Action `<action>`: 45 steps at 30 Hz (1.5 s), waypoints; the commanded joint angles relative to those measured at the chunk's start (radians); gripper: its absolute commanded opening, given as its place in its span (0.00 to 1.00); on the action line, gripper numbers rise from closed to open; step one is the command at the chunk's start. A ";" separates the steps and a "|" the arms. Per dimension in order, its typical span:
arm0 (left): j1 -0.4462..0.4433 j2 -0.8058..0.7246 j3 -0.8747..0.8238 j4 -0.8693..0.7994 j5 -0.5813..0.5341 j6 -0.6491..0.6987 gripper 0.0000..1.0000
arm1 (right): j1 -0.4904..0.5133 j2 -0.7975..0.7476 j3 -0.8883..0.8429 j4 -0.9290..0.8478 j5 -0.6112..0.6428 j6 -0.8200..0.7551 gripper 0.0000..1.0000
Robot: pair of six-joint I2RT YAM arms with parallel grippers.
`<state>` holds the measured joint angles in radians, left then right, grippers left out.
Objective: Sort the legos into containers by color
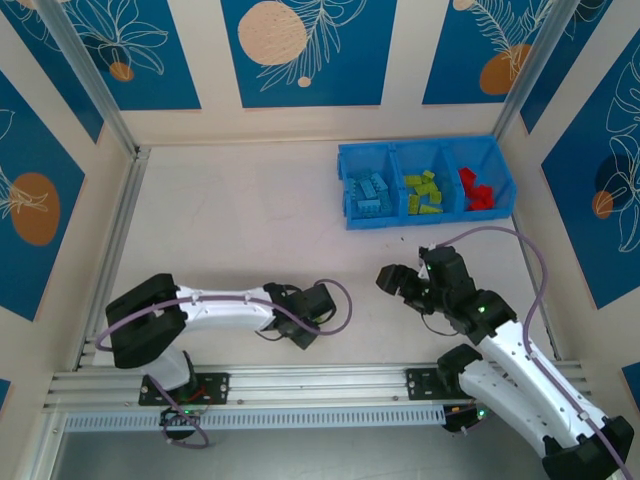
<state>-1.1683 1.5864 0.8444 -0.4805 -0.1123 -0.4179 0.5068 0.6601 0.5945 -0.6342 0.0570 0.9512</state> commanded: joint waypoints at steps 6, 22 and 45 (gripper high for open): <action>-0.003 -0.241 -0.032 0.176 0.103 0.177 0.20 | 0.089 0.115 0.071 0.121 -0.174 0.000 0.78; 0.006 -0.330 0.061 0.208 0.055 0.245 0.21 | 0.242 0.376 0.139 0.345 -0.306 0.010 0.46; 0.012 -0.560 -0.046 0.195 -0.097 0.255 0.95 | -0.399 0.675 0.571 0.205 0.078 -0.274 0.00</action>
<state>-1.1606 1.0748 0.8333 -0.2695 -0.1490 -0.1730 0.2016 1.2125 1.0733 -0.3946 -0.0055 0.8040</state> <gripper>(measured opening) 0.949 0.165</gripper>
